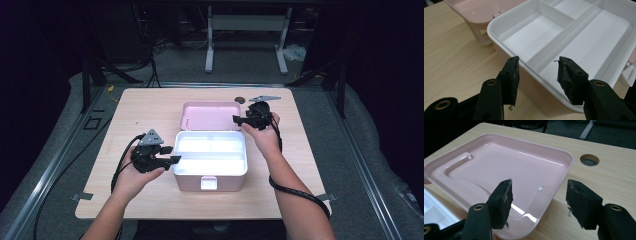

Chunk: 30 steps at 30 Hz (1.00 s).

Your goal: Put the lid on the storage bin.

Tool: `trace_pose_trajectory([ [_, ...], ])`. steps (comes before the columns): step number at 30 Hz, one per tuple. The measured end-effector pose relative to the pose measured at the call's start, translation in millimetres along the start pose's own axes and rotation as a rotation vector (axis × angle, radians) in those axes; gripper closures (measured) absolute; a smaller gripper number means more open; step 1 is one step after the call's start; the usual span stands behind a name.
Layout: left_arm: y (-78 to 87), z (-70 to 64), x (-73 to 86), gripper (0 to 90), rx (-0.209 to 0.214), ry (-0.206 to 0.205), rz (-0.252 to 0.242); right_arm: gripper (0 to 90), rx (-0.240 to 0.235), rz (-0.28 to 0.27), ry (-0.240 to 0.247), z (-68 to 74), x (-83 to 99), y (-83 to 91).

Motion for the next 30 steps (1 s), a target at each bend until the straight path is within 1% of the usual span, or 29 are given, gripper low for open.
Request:
trace_pose_trajectory([
  [1, -0.7, -0.5, 0.0, 52.1, 0.0, 0.0, 0.001, 37.7, -0.006, 0.014, -0.018, -1.7, -1.1, -5.1],
  [3, -2.0, -1.1, 0.8, 52.1, 0.005, -0.002, 0.005, 37.7, -0.003, 0.011, -0.023, -2.9, -1.9, -7.8],
  [4, -3.1, -1.1, 1.4, 52.1, 0.005, -0.002, 0.006, 37.7, -0.007, 0.025, -0.038, -5.3, -1.4, -15.2],
  [7, -4.3, -1.3, 2.6, 52.1, 0.005, -0.002, 0.009, 37.7, -0.009, 0.049, -0.048, -7.5, 0.6, -24.7],
  [10, -4.6, -1.0, 3.0, 52.1, 0.003, 0.0, 0.011, 37.7, -0.008, 0.049, -0.055, -8.9, 0.8, -30.3],
  [11, -4.6, -1.3, 2.8, 52.1, 0.002, 0.002, 0.006, 37.2, -0.01, 0.042, -0.08, -10.8, 1.4, -37.0],
  [13, -4.6, -1.7, 3.1, 52.2, 0.002, 0.0, 0.008, 37.7, -0.021, 0.053, -0.109, -12.4, 3.5, -41.3],
  [14, -4.6, -1.7, 3.1, 52.3, 0.002, 0.0, 0.008, 37.7, -0.021, 0.053, -0.109, -12.4, 3.5, -41.3],
  [15, -5.2, -2.2, 3.3, 52.4, 0.0, -0.001, 0.008, 37.9, -0.064, 0.043, -0.174, -13.3, 2.9, -44.4],
  [17, -6.1, -2.3, 3.9, 52.4, -0.008, -0.012, 0.016, 38.0, -0.072, 0.041, -0.197, -14.3, 2.5, -45.6],
  [19, -6.4, -2.8, 3.6, 52.2, -0.01, -0.014, 0.015, 38.3, -0.071, 0.039, -0.193, -14.8, 2.1, -46.4],
  [20, -6.5, -3.1, 3.5, 52.1, -0.012, -0.016, 0.016, 39.0, -0.078, 0.046, -0.198, -14.1, 2.0, -46.8],
  [21, -6.4, -3.1, 3.5, 52.2, -0.014, -0.02, 0.017, 39.7, -0.087, 0.057, -0.191, -13.3, 2.1, -47.5],
  [24, -6.4, -3.3, 3.7, 52.2, -0.014, -0.021, 0.018, 40.0, -0.091, 0.069, -0.184, -12.8, 2.3, -47.8],
  [25, -6.3, -3.3, 3.7, 52.2, -0.015, -0.023, 0.019, 40.3, -0.093, 0.082, -0.176, -12.2, 2.6, -47.9],
  [27, -6.3, -3.0, 3.5, 52.2, -0.018, -0.032, 0.019, 40.3, -0.093, 0.086, -0.171, -12.0, 2.4, -47.8],
  [29, -6.5, -2.3, 2.9, 53.2, -0.028, -0.044, 0.015, 41.4, -0.094, 0.082, -0.177, -12.1, 1.3, -48.0],
  [30, -6.8, -1.8, 2.9, 53.7, -0.031, -0.044, 0.015, 42.0, -0.094, 0.087, -0.18, -12.4, 1.6, -47.5],
])
Point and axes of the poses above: each handheld gripper's, and its own axes: y roughly backward along the jaws, x roughly out of its underside, z roughly to its left, the point moved 10 cm from there along -y, roughly forward along the jaws, and after that the axes turned 10 degrees about -y, right-handed, at the moved point
